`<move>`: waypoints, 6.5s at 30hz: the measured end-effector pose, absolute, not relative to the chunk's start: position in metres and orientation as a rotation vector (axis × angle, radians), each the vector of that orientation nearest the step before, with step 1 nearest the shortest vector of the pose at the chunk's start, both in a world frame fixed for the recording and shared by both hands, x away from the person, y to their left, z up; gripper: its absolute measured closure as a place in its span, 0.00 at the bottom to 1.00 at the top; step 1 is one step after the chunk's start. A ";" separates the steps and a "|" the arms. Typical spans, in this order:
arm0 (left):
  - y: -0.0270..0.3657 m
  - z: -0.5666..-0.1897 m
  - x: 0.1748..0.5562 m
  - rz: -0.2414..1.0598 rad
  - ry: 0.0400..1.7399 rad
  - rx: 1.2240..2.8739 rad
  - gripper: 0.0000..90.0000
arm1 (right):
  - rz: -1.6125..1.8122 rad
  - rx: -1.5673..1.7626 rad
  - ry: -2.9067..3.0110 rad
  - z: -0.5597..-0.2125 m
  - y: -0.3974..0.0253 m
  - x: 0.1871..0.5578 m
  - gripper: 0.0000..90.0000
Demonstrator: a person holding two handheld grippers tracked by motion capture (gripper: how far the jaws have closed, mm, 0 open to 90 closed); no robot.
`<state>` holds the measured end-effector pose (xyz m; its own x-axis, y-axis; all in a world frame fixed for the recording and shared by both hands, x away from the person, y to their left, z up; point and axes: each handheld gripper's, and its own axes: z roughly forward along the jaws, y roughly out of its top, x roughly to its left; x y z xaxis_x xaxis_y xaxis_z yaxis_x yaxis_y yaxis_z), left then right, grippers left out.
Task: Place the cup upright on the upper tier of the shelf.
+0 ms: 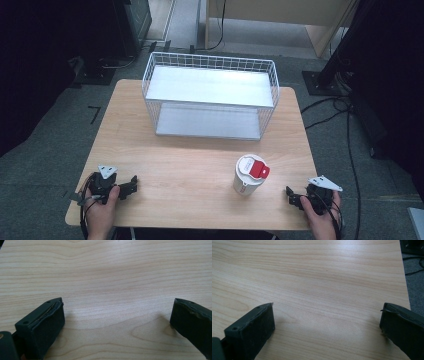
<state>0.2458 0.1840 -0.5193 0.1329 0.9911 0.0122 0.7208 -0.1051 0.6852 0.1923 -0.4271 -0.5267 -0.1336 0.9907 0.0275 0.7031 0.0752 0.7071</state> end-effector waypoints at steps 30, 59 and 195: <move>0.179 -0.519 0.246 0.678 1.681 1.858 0.00 | 0.923 1.593 1.963 -0.513 -0.390 0.189 0.00; 0.179 -0.519 0.246 0.678 1.681 1.858 0.00 | 1.041 1.412 2.118 -0.508 -0.331 0.190 0.00; 0.178 -0.519 0.245 0.670 1.658 1.875 0.00 | 1.622 1.079 1.729 -0.400 -0.229 0.256 0.09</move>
<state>0.2453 0.1779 -0.5192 0.1176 0.9930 0.0121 0.7223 -0.0939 0.6852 0.2557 -0.2285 -0.3999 -0.5404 0.8296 0.1402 0.1927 -0.0402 0.9804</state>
